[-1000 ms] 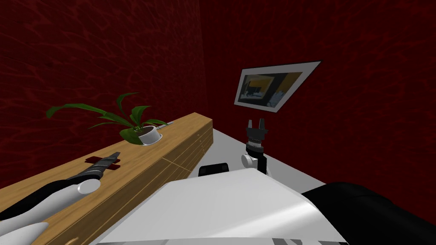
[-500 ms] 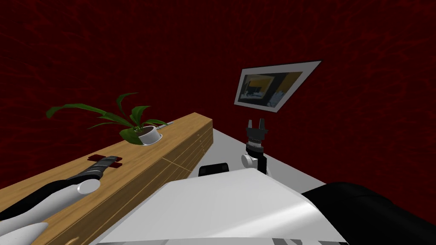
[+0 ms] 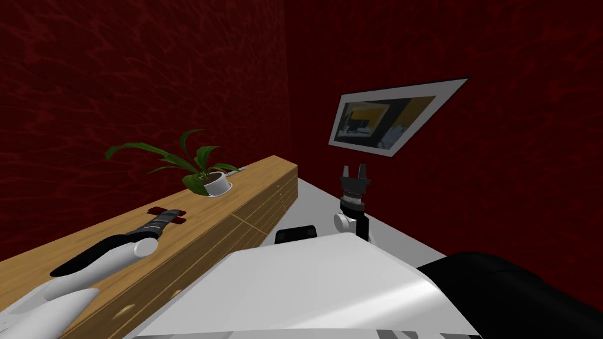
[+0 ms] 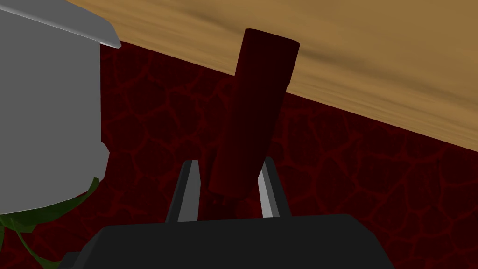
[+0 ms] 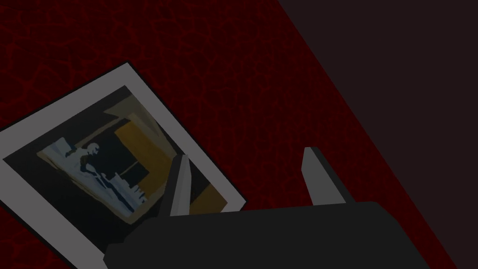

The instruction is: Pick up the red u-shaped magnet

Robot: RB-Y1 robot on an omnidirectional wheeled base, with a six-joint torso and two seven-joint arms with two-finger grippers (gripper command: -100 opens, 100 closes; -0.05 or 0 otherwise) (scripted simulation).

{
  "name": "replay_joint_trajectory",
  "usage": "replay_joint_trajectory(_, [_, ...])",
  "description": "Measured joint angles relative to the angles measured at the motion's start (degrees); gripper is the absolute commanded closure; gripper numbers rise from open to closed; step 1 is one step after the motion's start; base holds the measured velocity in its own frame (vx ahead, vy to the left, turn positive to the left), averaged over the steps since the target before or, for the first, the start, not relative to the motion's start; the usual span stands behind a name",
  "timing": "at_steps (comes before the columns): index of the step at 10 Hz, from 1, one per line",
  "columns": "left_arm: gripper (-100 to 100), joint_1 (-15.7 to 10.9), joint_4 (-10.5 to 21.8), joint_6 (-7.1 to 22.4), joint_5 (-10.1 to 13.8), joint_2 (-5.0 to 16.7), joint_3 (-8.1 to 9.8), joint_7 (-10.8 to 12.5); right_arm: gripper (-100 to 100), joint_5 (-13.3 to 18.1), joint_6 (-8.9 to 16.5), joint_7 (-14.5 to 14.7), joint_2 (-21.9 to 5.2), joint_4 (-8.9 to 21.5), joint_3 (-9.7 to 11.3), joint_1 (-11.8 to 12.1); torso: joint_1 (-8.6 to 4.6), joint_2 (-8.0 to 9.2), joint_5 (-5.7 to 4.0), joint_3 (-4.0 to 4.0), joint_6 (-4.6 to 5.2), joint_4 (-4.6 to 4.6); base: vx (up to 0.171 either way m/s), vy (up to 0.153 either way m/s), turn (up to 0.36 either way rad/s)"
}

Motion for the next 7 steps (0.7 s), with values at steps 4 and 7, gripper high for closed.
replay_joint_trajectory(4, [100,-3.12,-0.59,0.87,-3.07,0.52,-5.45,7.09,0,0.00,0.00,0.00,0.00,0.00,0.00,0.00,0.22,-0.14,0.50,-0.17,0.05,-0.21,-0.003,0.017,0.040])
replay_joint_trajectory(7, [100,-4.36,-4.12,4.14,-9.53,-2.01,-4.45,8.35,0,0.00,0.00,0.00,0.00,0.00,-0.01,0.02,0.33,-0.22,0.55,-0.24,-0.11,-0.26,0.003,0.028,0.202])
